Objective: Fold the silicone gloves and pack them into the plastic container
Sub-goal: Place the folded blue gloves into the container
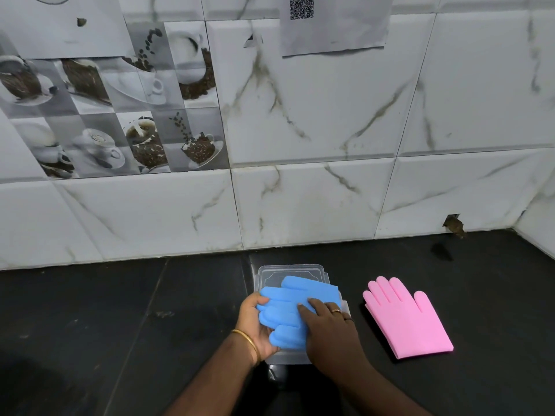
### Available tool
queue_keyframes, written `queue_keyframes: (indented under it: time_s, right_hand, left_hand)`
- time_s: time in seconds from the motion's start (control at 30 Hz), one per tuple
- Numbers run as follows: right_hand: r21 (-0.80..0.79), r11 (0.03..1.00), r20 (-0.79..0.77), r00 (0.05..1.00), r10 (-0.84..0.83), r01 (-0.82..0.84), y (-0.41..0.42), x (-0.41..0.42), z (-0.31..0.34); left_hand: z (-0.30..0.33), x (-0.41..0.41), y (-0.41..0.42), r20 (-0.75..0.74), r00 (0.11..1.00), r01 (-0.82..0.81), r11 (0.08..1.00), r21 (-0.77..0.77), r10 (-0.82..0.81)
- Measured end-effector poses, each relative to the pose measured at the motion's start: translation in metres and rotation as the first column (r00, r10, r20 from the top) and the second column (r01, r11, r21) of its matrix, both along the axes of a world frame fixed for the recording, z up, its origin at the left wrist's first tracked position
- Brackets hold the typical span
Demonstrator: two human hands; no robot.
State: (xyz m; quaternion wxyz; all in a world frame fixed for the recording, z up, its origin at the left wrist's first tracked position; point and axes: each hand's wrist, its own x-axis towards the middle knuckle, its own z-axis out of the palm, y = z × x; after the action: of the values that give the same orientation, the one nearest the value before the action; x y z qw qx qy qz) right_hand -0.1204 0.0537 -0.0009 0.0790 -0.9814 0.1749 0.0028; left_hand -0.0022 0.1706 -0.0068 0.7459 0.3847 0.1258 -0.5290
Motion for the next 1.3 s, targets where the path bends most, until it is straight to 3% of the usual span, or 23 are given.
queue_keyframes:
  time_s: [0.4,0.53,0.67,0.73,0.77,0.8,0.87,0.9,0.93,0.97,1.03,1.13,1.2,1.3]
  right_hand:
    - [0.01,1.0,-0.112,0.994,0.014,-0.013,-0.005,0.015,-0.006]
    - [0.027,1.0,-0.137,0.99,0.015,-0.011,-0.006,0.018,-0.008]
    - [0.039,0.999,-0.129,0.991,0.023,-0.018,-0.009,0.018,-0.01]
    - [0.048,0.999,-0.133,0.991,0.027,-0.021,-0.01,0.019,-0.01]
    - [0.055,0.998,-0.137,0.99,0.026,-0.019,-0.011,0.019,-0.01]
    - [0.061,0.998,-0.144,0.989,0.023,-0.015,-0.011,0.019,-0.011]
    - [0.07,0.998,-0.161,0.987,0.019,-0.008,-0.011,0.021,-0.011]
    - [0.076,0.997,-0.17,0.985,0.018,-0.005,-0.011,0.022,-0.011]
    - [0.086,0.996,-0.178,0.984,0.017,-0.002,-0.011,0.023,-0.011]
    - [0.096,0.995,-0.185,0.983,0.018,0.0,-0.011,0.024,-0.01]
    - [0.111,0.994,-0.191,0.981,0.02,0.002,-0.013,0.025,-0.008]
    - [0.124,0.992,-0.2,0.98,0.017,0.008,-0.02,0.028,-0.004]
    - [0.123,0.992,-0.225,0.974,0.026,0.002,-0.025,0.031,-0.001]
    - [0.108,0.994,-0.271,0.961,0.057,-0.029,-0.031,0.034,0.002]
  left_hand:
    - [0.005,0.003,-0.014,0.079,0.992,0.072,0.945,0.319,-0.103]
    - [0.007,0.002,-0.017,0.092,0.986,0.102,0.945,0.31,-0.136]
    - [0.018,0.011,-0.008,0.124,0.935,0.274,0.898,0.345,-0.333]
    - [0.031,0.023,0.001,0.164,0.811,0.408,0.743,0.531,-0.562]
    - [0.042,0.029,0.005,0.177,0.701,0.426,0.605,0.673,-0.691]
    - [0.054,0.033,0.006,0.184,0.567,0.372,0.449,0.813,-0.803]
    - [0.076,0.039,0.004,0.217,0.242,-0.006,0.222,0.975,-0.946]
    - [0.081,0.04,0.0,0.239,0.066,-0.245,0.216,0.945,-0.969]
    - [0.084,0.038,-0.006,0.276,-0.07,-0.384,0.281,0.88,-0.959]
    - [0.084,0.033,-0.012,0.329,-0.161,-0.405,0.367,0.838,-0.93]
    - [0.075,0.02,-0.024,0.341,-0.291,-0.311,0.426,0.85,-0.894]
    - [0.052,0.008,-0.033,0.122,-0.408,-0.3,0.259,0.918,-0.905]
    - [0.041,0.008,-0.035,-0.004,-0.434,-0.329,0.155,0.932,-0.901]
    - [0.028,0.006,-0.041,-0.047,-0.459,-0.314,0.112,0.943,-0.887]
